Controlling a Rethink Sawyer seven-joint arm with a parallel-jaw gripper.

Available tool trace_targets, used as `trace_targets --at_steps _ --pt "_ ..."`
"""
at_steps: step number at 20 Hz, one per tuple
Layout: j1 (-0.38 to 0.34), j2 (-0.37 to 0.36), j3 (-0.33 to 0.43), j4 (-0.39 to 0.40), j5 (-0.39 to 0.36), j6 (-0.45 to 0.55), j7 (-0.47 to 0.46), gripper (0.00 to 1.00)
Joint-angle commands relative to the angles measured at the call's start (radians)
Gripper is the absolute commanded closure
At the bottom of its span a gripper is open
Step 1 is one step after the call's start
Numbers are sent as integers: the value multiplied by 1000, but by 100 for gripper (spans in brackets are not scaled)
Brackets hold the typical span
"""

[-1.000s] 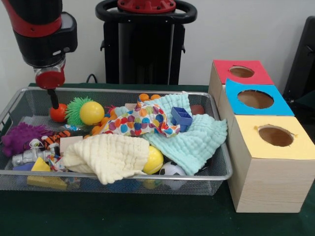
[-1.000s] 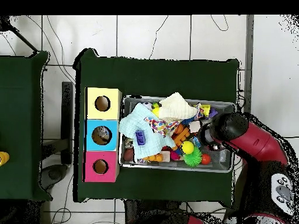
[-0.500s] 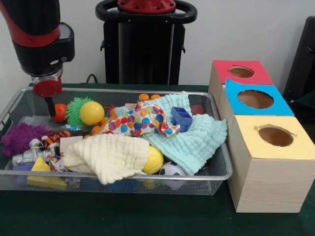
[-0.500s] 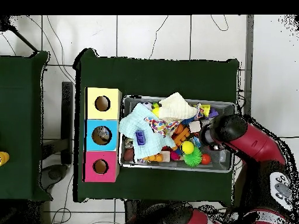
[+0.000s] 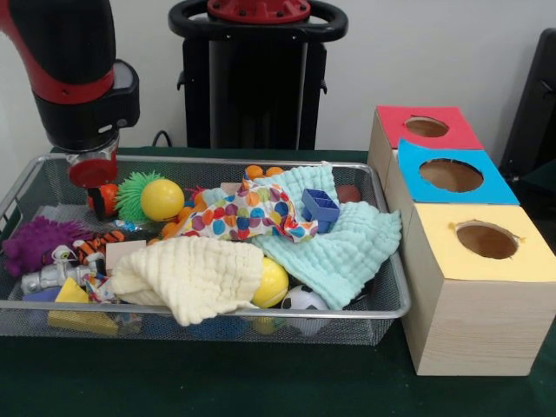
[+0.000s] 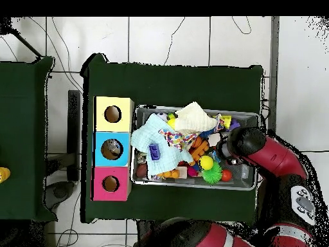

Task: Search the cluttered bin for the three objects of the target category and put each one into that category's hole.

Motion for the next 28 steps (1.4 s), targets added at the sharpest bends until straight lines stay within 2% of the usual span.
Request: trace_targets --at_steps 1,13,20,28 --pt "8 51 130 59 49 -76 102 0" --pt "12 77 138 39 65 -101 123 0" --pt "28 85 135 30 78 -79 134 0" --pt "22 115 144 24 92 -93 114 0"
